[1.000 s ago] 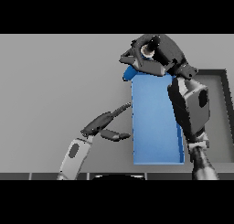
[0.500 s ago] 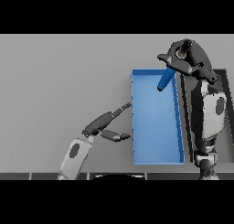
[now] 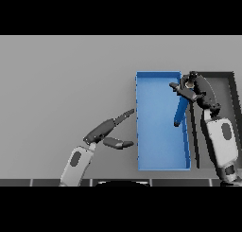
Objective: Pick up the blue pipe and place it into the blue bin.
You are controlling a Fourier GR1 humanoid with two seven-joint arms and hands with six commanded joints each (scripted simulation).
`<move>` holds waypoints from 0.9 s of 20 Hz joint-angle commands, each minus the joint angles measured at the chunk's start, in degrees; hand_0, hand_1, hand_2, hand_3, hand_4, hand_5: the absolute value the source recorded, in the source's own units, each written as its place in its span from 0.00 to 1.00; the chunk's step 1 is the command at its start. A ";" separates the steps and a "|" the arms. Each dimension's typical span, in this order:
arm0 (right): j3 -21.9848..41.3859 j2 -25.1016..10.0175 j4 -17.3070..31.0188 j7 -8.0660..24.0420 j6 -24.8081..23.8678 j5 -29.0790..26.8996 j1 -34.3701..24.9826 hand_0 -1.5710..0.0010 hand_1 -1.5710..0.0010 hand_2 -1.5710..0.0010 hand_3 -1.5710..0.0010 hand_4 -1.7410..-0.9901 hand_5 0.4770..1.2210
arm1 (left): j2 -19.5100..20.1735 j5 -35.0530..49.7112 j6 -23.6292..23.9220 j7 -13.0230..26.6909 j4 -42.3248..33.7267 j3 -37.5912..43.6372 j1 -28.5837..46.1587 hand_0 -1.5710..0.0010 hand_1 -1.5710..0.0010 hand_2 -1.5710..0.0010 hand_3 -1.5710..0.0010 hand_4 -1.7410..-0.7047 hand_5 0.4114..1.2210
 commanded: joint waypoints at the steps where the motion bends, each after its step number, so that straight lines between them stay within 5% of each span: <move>1: 2.50 -1.92 0.28 0.00 -3.50 -1.43 0.91 0.00 0.00 0.00 0.03 0.00 1.00 | 0.25 -0.09 -0.12 0.14 -0.20 -0.13 0.48 1.00 1.00 1.00 1.00 0.82 0.01; 2: 4.43 -3.20 0.06 0.00 -4.81 -2.28 1.33 0.00 0.00 0.00 0.20 0.00 1.00 | 0.43 0.03 -0.17 0.19 -0.31 0.08 0.36 1.00 1.00 1.00 1.00 0.82 0.01; 6: 16.59 -11.41 2.55 -0.02 -16.29 -8.42 1.32 0.00 0.01 0.00 0.46 0.00 1.00 | 0.33 -0.23 0.13 0.31 -0.73 -0.13 0.24 1.00 1.00 1.00 1.00 0.83 0.01; 7: 20.45 -13.66 3.94 -0.03 -19.04 -11.40 0.00 0.07 0.15 0.15 0.50 0.08 1.00 | 0.32 -0.76 0.30 0.18 -0.41 -0.41 0.23 1.00 1.00 1.00 1.00 0.83 0.01; 10: 33.12 -21.14 5.66 0.00 -24.70 -21.26 -5.68 0.52 0.56 0.56 0.74 0.44 1.00 | 0.33 -0.90 0.09 -0.08 -0.42 -0.86 0.84 1.00 1.00 1.00 1.00 0.83 0.02; 14: 46.28 -27.18 7.03 0.00 -20.25 -26.01 -13.54 0.80 0.82 0.82 0.89 0.75 0.82 | 0.14 -0.61 0.20 1.22 -0.37 -0.34 0.14 1.00 1.00 1.00 1.00 0.83 0.02; 18: 51.99 -28.34 7.72 0.01 -17.11 -25.37 -17.31 0.92 0.93 0.93 0.96 0.88 0.57 | 0.20 -0.43 0.13 1.29 -1.14 -0.51 0.69 1.00 1.00 1.00 1.00 0.83 0.02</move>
